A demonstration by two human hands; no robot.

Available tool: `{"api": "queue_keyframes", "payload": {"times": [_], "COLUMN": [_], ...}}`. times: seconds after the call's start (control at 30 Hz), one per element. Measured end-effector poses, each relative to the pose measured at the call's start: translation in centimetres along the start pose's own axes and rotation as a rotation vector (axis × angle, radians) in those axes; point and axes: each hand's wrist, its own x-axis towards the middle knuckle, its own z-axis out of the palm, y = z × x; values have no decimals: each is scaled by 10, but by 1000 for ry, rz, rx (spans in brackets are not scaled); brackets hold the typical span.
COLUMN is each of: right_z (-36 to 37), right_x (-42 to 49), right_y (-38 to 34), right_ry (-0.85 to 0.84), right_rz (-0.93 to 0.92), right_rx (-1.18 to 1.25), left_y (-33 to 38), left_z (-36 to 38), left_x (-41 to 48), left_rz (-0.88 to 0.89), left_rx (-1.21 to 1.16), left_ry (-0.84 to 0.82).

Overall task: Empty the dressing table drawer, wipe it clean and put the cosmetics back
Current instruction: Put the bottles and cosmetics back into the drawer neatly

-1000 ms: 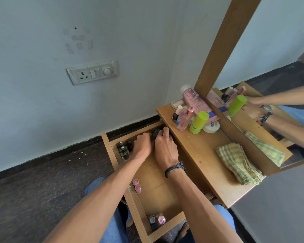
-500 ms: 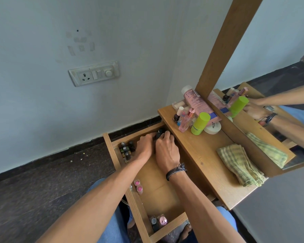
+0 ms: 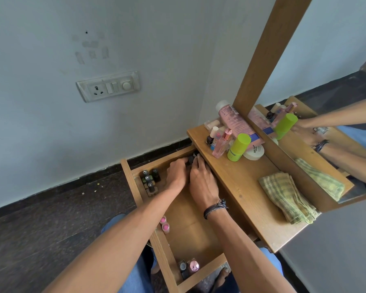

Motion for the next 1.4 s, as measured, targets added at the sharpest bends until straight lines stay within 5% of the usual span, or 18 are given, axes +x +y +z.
{"api": "queue_keyframes", "payload": {"times": [0.4, 0.6, 0.83, 1.4], "right_z": [-2, 0, -1, 9], "right_x": [-54, -94, -98, -52], "right_y": [-1, 10, 25, 23], "right_ry": [128, -13, -144, -210], "right_rz": [-21, 127, 207, 129], "right_rx": [80, 93, 243, 355], "left_y": [-12, -13, -9, -14], "left_z": [6, 7, 11, 9], "left_x": [8, 7, 3, 8], "left_rz": [286, 132, 167, 191], "left_rx": [360, 488, 453, 431], "left_ry": [91, 128, 7, 17]}}
